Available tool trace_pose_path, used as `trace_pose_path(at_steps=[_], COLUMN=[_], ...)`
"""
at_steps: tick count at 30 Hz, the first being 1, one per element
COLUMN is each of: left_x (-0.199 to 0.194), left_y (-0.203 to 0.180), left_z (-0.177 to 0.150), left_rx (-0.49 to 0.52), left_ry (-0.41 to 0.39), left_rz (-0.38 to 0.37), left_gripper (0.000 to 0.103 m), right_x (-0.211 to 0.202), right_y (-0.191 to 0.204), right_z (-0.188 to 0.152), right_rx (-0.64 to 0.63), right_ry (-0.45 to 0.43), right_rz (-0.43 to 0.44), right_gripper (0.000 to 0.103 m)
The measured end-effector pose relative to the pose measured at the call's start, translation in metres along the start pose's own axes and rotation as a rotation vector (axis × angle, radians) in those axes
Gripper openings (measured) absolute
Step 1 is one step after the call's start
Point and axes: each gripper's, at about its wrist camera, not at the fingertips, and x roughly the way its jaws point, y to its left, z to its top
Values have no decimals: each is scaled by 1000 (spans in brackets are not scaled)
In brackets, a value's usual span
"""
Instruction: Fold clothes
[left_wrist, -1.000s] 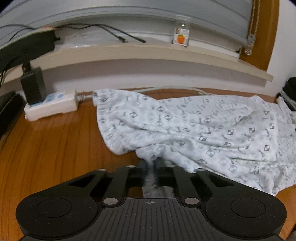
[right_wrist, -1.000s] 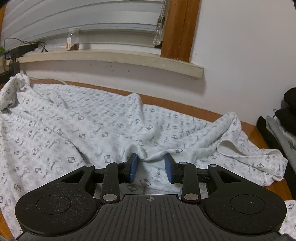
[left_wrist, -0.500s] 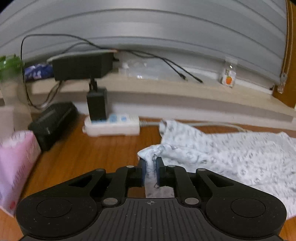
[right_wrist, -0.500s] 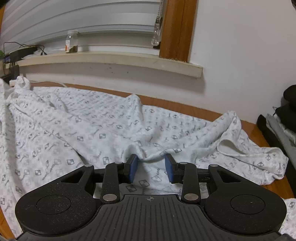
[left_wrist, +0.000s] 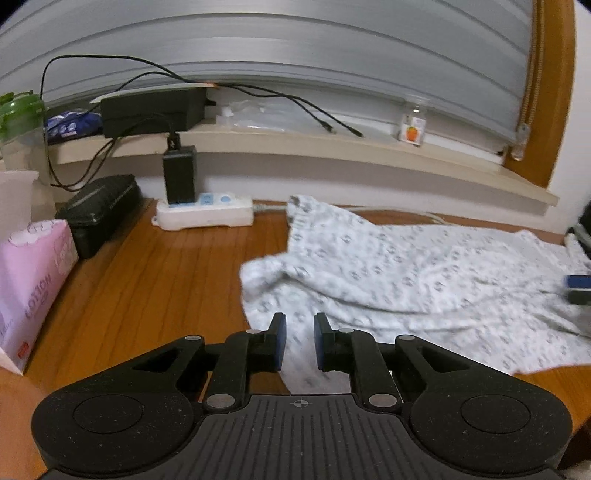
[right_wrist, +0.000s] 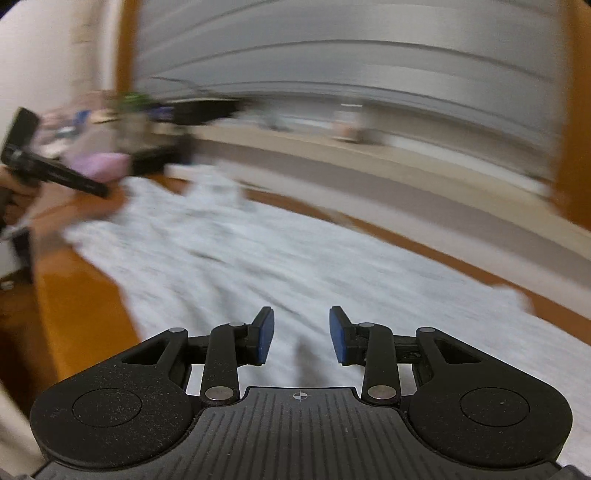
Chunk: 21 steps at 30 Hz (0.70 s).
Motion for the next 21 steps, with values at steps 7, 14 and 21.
trace_pose_path(at_steps=[7,14,21], left_x=[-23,-24,-4], left_y=[-13,-20,-25], left_z=[-42,-62,-46], left_rx=[2,9,25], left_ry=[24,49,51], left_rz=[-38,-60,-90], left_gripper=[43,43,8], right_x=[21,34,35], right_y=[39,68,60], right_z=[7,5,1], right_rx=[-62,-120,-102], right_ry=[54,114,104], right_rz=[124,210,181], right_gripper=[34,35,13])
